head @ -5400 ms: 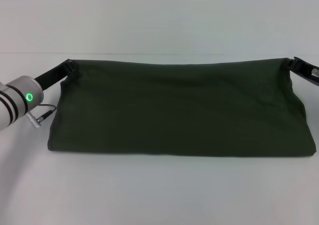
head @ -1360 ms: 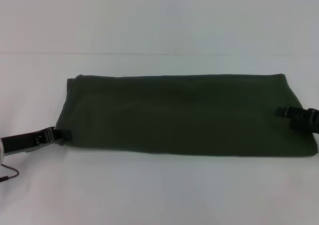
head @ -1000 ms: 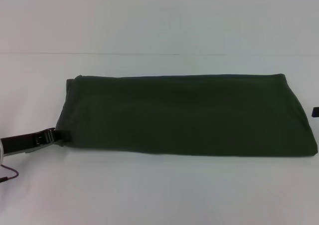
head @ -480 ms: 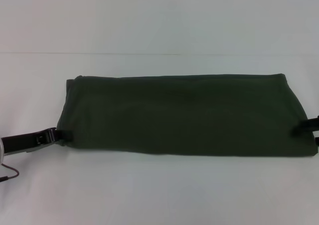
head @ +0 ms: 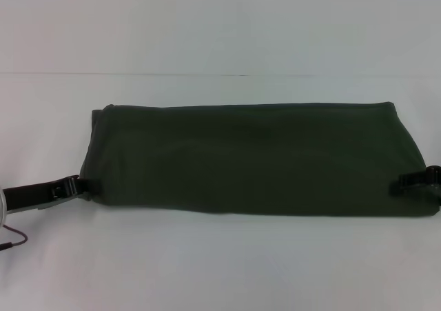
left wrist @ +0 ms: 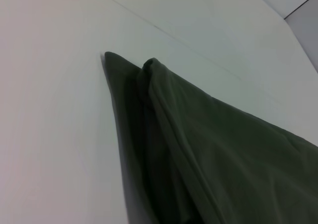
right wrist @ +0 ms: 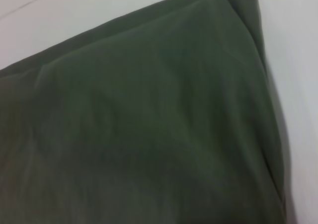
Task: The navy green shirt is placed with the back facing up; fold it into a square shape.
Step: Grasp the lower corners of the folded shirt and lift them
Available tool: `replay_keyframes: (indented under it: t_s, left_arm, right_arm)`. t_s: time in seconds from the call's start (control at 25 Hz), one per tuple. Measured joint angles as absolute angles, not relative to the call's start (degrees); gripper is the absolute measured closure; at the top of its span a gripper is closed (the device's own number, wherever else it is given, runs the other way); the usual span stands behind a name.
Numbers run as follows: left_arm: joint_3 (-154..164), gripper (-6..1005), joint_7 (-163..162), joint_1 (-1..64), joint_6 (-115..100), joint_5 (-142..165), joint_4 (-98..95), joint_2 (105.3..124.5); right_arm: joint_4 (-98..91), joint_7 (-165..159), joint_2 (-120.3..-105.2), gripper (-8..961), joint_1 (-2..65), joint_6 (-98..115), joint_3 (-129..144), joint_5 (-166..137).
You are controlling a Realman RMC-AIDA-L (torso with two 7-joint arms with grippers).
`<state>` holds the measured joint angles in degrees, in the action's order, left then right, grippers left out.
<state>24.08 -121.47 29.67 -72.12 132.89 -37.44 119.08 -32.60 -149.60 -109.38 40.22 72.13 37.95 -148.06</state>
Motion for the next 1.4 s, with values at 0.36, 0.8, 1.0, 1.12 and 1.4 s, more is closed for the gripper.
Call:
replay_keyframes:
  t_s: [0.36,0.8,1.0,1.12,1.4]
  left_arm:
    - [24.1,961,-121.5,29.8,-72.2,132.9,-37.4,119.08]
    - [24.0,947,-121.9,29.9,-72.6,132.9,-37.4,119.00]
    - [23.7,940,-122.1,30.0,-73.8,132.9,-37.8,118.86]
    - [23.6,936,-122.7,29.9,-75.3,133.1,-38.9,118.82]
    - [23.4,927,-123.9,29.4,-80.3,136.0,-40.2,118.47]
  right_arm:
    - [-33.4,-149.5,-109.54,158,39.7,72.2,37.9,-148.2]
    - [-33.3,-149.5,-109.28,569,39.6,72.7,38.1,-148.2]
    - [-33.4,-149.3,-109.13,747,39.5,72.9,38.5,-148.2]
    - [-33.4,-148.7,-108.95,830,39.5,73.2,39.0,-148.2]
    - [-33.8,-143.7,-108.02,930,39.3,78.5,38.9,-148.1]
